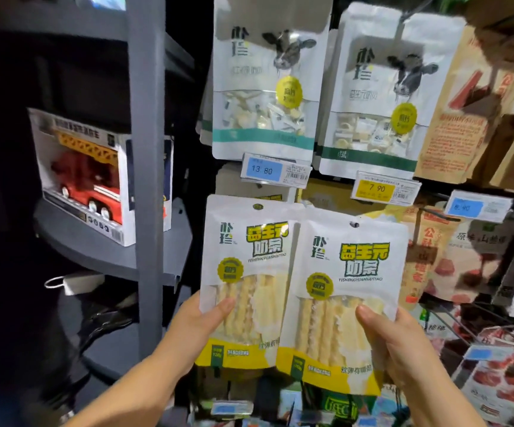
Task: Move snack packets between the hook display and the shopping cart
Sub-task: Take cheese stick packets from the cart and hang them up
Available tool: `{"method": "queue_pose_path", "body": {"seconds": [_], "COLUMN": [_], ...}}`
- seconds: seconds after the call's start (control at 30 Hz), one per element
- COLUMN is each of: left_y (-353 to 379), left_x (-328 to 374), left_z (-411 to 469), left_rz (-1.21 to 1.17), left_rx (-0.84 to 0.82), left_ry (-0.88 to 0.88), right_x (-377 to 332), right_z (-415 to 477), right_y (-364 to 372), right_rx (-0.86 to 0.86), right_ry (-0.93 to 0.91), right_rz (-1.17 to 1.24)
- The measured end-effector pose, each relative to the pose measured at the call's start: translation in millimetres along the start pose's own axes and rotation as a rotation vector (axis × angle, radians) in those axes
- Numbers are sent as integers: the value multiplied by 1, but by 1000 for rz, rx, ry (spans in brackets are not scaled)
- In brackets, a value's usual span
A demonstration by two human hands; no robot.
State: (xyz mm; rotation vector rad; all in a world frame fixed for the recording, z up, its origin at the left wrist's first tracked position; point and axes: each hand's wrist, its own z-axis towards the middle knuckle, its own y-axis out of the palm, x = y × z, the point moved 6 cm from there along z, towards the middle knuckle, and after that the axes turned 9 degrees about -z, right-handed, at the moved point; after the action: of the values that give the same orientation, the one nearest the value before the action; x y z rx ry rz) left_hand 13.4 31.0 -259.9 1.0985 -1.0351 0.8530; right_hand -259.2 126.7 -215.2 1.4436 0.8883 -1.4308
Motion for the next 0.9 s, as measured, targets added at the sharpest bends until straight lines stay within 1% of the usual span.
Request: {"method": "queue_pose_path", "body": {"seconds": [0.1, 0.17, 0.27, 0.43, 0.53, 0.67, 0.77, 0.9], "left_y": [-3, -5, -7, -7, -6, -6, -5, -3], "left_x": [7, 9, 9, 3, 3, 2, -1, -1], "left_z": [10, 16, 21, 28, 32, 39, 42, 43], "left_rz": [-20, -32, -27, 9, -7, -43, -23, -15], "left_rx": [-11, -20, -32, -87, -86, -76, -82, -120], "left_ry": [-3, -8, -15, -32, -27, -34, -29, -11], "right_x": [9, 15, 16, 20, 19, 19, 16, 9], "right_z": [11, 17, 17, 17, 15, 17, 18, 14], "right_y": [-1, -3, -1, -6, -5, -2, 0, 4], "right_rx": [-46, -38, -57, -31, -50, -78, -94, -101], "right_ry": [-32, -58, -42, -23, -38, -1, -20, -59], "right_rz": [-35, -77, -86, -84, -84, -89, -152, -168]}}
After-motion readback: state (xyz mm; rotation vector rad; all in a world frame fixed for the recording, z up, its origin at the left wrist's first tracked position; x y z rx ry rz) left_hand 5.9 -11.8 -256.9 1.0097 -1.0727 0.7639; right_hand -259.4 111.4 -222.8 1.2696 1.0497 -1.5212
